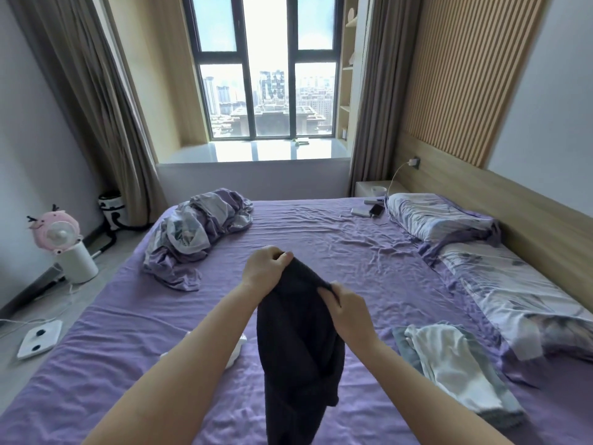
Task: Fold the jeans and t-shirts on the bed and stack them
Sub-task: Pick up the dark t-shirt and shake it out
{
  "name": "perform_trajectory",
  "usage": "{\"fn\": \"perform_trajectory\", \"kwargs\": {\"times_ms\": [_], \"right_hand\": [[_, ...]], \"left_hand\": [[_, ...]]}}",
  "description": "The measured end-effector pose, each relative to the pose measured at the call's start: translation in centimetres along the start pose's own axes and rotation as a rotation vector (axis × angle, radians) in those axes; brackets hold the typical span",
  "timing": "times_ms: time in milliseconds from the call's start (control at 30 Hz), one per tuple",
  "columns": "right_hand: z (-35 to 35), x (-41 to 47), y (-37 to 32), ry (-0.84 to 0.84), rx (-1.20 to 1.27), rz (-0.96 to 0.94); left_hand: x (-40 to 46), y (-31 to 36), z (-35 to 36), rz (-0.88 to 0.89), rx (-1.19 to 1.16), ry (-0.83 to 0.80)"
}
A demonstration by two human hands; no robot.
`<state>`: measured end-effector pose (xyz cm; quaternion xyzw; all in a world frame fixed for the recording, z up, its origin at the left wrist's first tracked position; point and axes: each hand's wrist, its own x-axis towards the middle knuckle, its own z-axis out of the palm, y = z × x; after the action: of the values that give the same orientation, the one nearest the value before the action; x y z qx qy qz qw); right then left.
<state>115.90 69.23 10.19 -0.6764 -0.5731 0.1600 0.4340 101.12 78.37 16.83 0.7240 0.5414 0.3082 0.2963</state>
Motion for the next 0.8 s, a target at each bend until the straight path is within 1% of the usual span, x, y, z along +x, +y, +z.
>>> {"fn": "perform_trajectory", "kwargs": {"times_ms": [33,67,100,133,167,233,267,300,333,400,467,533,633,700,800], "right_hand": [[-0.2,0.2,-0.2,0.001,-0.008,-0.003],[-0.4,0.5,-0.5,0.006,-0.012,-0.015],[-0.6,0.7,-0.8,0.015,-0.008,-0.024],[-0.7,1.0,-1.1,0.023,-0.002,-0.032],[-0.9,1.2,-1.5,0.027,0.007,-0.041],[-1.2,1.8,-2.3,0.023,0.041,-0.054],[-1.4,1.9,-2.7,0.008,0.08,-0.047],[-1.6,2.0,-3.0,-0.01,0.141,-0.026],[-1.9,2.1,-3.2,-0.021,0.218,0.01],[-2.7,2.2,-3.2,-0.004,0.352,0.097],[-3.4,1.8,-2.6,0.041,0.382,0.14],[-3.8,0.2,-1.5,0.053,0.336,0.15],[-2.6,-4.7,0.8,-0.002,0.126,0.078],[-1.3,-7.5,2.3,-0.057,0.025,0.065],[-0.8,-9.3,4.2,-0.044,0.042,0.042]], "left_hand": [[-0.7,-0.7,-0.3,0.035,0.094,0.099],[-1.8,-1.4,-0.4,0.099,0.133,0.212],[-3.1,-2.0,-0.1,0.193,0.13,0.313],[-4.5,-2.5,0.5,0.27,0.099,0.354],[-5.9,-2.9,1.2,0.305,0.04,0.313],[-7.8,-3.2,2.7,0.237,-0.039,0.065],[-8.2,-3.4,3.6,0.192,-0.012,-0.063],[-8.4,-3.6,4.4,0.167,0.031,-0.156],[-8.4,-3.6,4.9,0.143,0.049,-0.2],[-8.5,-3.2,5.5,0.078,-0.02,-0.185],[-8.5,-3.0,5.9,0.02,-0.182,-0.183],[-8.7,-2.8,6.2,-0.029,-0.365,-0.215],[-8.8,-2.3,6.7,-0.092,-0.468,-0.201],[-8.5,-2.1,7.0,-0.103,-0.433,-0.168],[-8.2,-2.7,7.2,-0.105,-0.225,-0.068]]}}
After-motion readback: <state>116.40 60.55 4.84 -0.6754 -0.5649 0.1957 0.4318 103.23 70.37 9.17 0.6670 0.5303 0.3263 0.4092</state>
